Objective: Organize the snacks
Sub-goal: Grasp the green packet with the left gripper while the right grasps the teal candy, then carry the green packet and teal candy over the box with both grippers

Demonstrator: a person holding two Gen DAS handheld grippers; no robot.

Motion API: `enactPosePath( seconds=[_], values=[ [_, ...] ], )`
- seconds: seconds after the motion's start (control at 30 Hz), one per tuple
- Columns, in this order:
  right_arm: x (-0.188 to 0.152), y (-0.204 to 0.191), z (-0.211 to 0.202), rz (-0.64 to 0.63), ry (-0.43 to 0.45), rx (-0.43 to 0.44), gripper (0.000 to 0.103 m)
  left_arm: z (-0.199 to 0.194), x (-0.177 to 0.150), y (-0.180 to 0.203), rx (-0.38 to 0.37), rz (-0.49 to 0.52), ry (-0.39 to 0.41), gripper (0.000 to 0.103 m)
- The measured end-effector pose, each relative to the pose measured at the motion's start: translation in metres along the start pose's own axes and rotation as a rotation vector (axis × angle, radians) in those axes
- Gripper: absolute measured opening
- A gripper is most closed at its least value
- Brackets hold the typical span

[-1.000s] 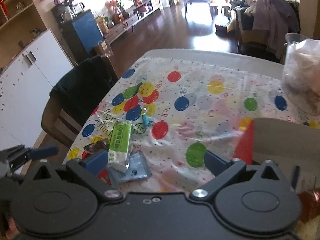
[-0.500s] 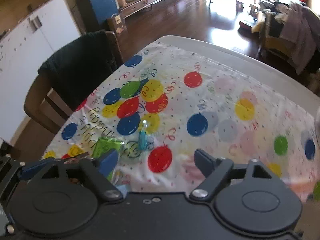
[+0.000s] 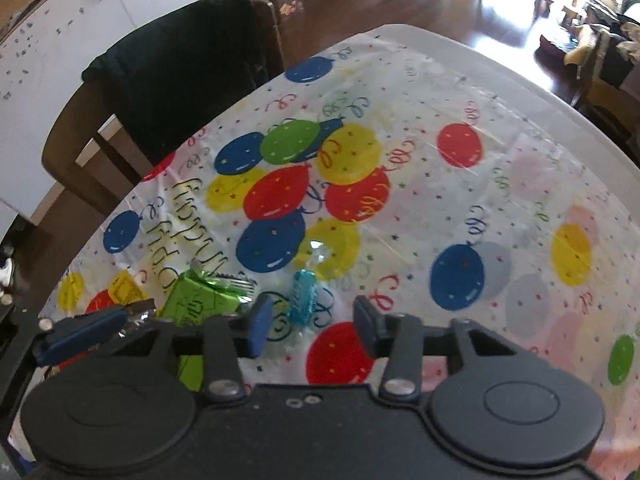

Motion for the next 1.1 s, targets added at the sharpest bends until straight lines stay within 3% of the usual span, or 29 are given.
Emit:
enactPosePath(
  seconds=[0.17, 0.33, 0.43, 0.73, 1.1],
  values=[
    [0.0, -0.007, 0.006, -0.051, -0.01, 0.0, 0.012, 0.011, 0.001, -0.003, 0.006, -0.012, -0.039, 0.073],
    [-0.003, -0.005, 0.005, -0.07, 0.012, -0.021, 0.01, 0.023, 0.001, -0.005, -0.002, -0.02, -0.081, 0.073],
    [-0.003, 0.003, 0.001, -0.039, 0.027, -0.03, 0.01, 0.029, 0.001, -0.006, -0.014, -0.025, -0.105, 0.059],
    [-0.011, 0.03, -0.022, 0.082, 0.069, -0.064, 0.01, 0.031, 0.0, -0.012, -0.041, -0.069, -0.115, 0.042],
    [-0.043, 0.052, -0.077, 0.269, 0.158, -0.063, 0.01, 0.006, -0.002, -0.019, -0.166, -0.155, -0.046, 0.042]
  ],
)
Point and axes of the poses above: each gripper's, at about its wrist camera, not at the fingertips, and z roughly the way its jaws point, y to its right, x to its top, the point moved 4 cm from there along z, roughly the way its jaws point, and after that the axes turned 14 degrees about z, right-handed, at the moved point
